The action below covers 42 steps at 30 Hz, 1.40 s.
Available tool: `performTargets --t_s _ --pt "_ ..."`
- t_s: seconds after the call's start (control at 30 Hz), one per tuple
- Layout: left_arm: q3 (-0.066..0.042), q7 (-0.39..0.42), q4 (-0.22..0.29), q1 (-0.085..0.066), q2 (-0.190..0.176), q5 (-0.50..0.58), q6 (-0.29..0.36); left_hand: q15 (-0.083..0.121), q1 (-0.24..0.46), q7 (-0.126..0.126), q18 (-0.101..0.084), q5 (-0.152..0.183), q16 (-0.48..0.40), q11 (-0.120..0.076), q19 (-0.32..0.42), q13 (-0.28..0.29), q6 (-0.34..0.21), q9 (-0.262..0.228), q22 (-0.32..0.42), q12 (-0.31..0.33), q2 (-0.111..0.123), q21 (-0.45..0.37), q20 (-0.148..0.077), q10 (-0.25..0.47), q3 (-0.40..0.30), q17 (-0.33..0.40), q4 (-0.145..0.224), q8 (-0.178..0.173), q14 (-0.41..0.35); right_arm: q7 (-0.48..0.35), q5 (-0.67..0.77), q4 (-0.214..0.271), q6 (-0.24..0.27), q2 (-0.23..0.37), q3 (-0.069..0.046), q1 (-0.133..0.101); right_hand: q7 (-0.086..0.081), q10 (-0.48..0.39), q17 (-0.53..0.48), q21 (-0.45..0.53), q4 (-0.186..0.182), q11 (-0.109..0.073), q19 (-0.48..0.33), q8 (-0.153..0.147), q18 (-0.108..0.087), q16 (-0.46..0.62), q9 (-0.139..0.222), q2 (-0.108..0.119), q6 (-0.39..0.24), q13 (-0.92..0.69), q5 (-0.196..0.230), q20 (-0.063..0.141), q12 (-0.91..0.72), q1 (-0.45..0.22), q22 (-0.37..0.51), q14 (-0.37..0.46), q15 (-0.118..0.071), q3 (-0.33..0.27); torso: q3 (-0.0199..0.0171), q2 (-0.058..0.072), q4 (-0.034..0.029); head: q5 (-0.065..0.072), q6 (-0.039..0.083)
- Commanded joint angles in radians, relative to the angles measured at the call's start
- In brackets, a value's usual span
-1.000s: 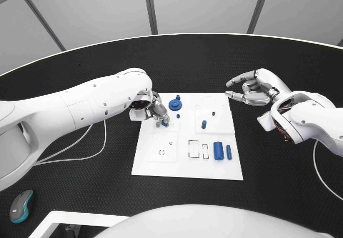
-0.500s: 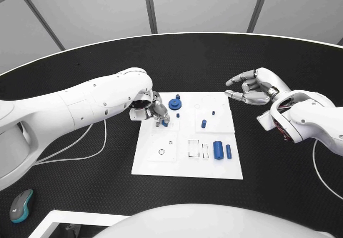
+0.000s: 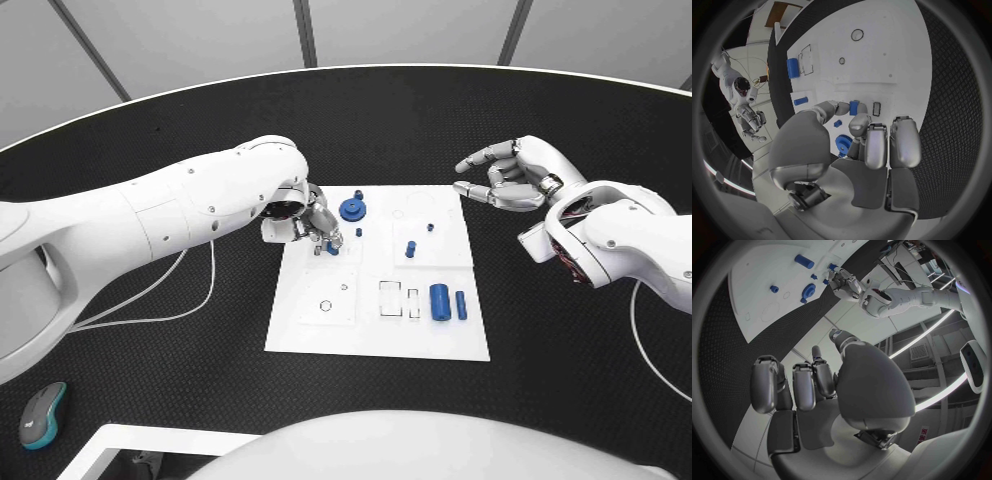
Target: Assemble the parts on the task board
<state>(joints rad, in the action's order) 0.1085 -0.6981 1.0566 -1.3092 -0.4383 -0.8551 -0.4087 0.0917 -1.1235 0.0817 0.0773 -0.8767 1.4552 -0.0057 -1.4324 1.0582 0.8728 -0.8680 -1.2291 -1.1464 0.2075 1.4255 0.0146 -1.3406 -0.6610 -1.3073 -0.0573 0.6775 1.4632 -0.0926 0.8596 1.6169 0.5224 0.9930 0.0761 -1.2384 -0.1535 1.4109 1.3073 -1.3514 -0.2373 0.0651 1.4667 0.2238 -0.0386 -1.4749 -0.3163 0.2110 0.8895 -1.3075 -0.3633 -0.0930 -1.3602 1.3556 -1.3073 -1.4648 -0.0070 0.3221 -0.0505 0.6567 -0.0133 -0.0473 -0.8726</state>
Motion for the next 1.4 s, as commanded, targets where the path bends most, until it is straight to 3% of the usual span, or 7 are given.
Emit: performTargets --t_s 0.03,0.5,0.63,1.4 --pt "0.0 -0.014 -0.002 0.0 0.001 0.0 -0.002 0.006 -0.011 -0.039 -0.01 -0.004 -0.005 -0.031 -0.006 -0.001 0.045 -0.001 -0.001 0.001 -0.002 0.007 -0.004 -0.028 -0.105 -0.101 0.098 0.002 0.061 0.0 0.0 0.0 0.0 0.0 0.0 0.0 0.0 0.007 0.118 0.006 -0.004 0.0 0.021 0.006 -0.014 0.006 0.0 0.004 0.008 -0.075 -0.005 0.006 -0.004 0.008 -0.1 -0.068 -0.006 0.001 0.0005 0.0 -0.0001 0.0 0.0" --pt "0.0 -0.015 -0.01 0.0 0.007 0.0 0.0 0.006 -0.011 -0.039 -0.01 -0.004 -0.005 -0.031 -0.006 -0.001 0.045 -0.001 -0.001 0.001 -0.002 0.007 -0.004 -0.028 -0.105 -0.101 0.098 0.002 0.061 -0.001 0.0 0.001 0.0 0.001 0.0 0.0 0.0 0.007 0.118 0.006 -0.004 0.0 0.021 0.006 -0.014 0.006 0.0 0.004 0.008 -0.075 -0.005 0.006 -0.004 0.008 -0.1 -0.068 -0.006 0.001 -0.0001 0.0 -0.0002 0.002 0.0" --pt "0.0 -0.016 -0.012 0.0 0.009 0.0 -0.001 0.006 -0.011 -0.039 -0.01 -0.004 -0.006 -0.031 -0.006 0.001 0.046 -0.001 -0.002 -0.001 -0.001 0.007 -0.004 -0.029 -0.105 -0.1 0.099 0.001 0.061 -0.001 0.0 0.002 0.001 0.001 0.0 0.0 0.0 0.008 0.12 0.008 -0.005 0.0 0.021 0.007 -0.014 0.005 0.001 0.004 0.007 -0.075 -0.005 0.006 -0.005 0.008 -0.1 -0.069 -0.007 0.001 -0.002 0.0 0.0 0.002 0.0" --pt "0.0 -0.021 -0.024 0.0 0.014 0.0 -0.013 0.006 -0.011 -0.038 -0.01 -0.004 -0.006 -0.031 -0.007 0.001 0.046 0.0 -0.002 -0.001 -0.001 0.007 -0.004 -0.03 -0.106 -0.101 0.099 0.001 0.061 -0.001 0.0 0.003 0.001 0.002 0.0 0.0 0.0 0.008 0.12 0.008 -0.005 0.0 0.021 0.007 -0.014 0.005 0.001 0.004 0.007 -0.075 -0.005 0.006 -0.005 0.008 -0.1 -0.069 -0.007 0.001 0.0014 0.001 -0.0012 0.003 0.0"
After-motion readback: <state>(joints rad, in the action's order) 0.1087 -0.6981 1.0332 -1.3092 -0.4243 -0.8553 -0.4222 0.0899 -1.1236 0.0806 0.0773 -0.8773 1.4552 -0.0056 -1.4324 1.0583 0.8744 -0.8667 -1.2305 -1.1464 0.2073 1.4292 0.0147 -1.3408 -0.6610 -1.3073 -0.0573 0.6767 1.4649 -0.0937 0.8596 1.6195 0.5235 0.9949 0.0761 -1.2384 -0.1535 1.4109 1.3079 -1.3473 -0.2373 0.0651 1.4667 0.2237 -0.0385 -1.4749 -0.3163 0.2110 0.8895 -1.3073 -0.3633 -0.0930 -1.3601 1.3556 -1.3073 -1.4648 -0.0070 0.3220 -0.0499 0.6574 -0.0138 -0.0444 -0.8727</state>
